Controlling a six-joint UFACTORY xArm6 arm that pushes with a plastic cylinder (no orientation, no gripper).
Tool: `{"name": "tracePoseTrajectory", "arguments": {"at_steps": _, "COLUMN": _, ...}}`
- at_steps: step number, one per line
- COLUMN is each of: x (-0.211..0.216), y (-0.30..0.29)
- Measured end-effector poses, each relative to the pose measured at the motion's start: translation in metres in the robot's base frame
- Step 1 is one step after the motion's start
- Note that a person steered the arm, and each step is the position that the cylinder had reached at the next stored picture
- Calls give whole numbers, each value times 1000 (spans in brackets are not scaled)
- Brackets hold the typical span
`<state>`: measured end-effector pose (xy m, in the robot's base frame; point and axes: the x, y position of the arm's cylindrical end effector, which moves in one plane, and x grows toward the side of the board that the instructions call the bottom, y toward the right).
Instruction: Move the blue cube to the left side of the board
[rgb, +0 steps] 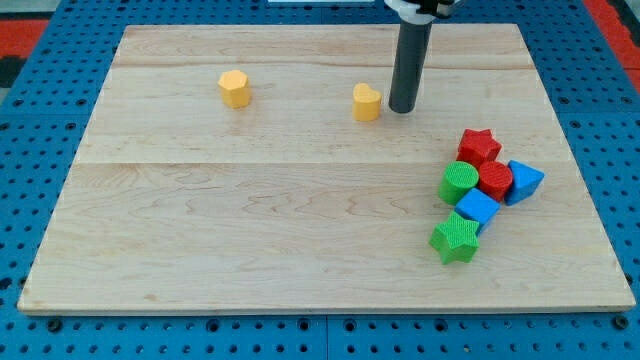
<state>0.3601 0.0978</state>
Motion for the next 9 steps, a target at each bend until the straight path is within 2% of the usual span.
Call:
{"name": "tracePoseTrajectory", "arguments": {"at_steps": 2, "x": -9, "y": -49}}
{"name": "tracePoseTrajectory", "arguments": {"at_steps": 3, "x": 11, "y": -5}}
{"name": "tracePoseTrajectory", "arguments": {"at_steps": 4, "x": 12, "y": 110}}
{"name": "tracePoseTrajectory", "arguments": {"at_steps": 5, "x": 35, "y": 194}}
{"name": "tracePoseTrajectory", "arguments": {"at_steps": 6, "x": 120, "y": 204}}
{"name": "tracePoseTrajectory", "arguments": {"at_steps": 7, "x": 164, "y": 159}}
{"name": "tracePoseTrajectory", "arguments": {"at_steps": 9, "x": 168, "y": -15}}
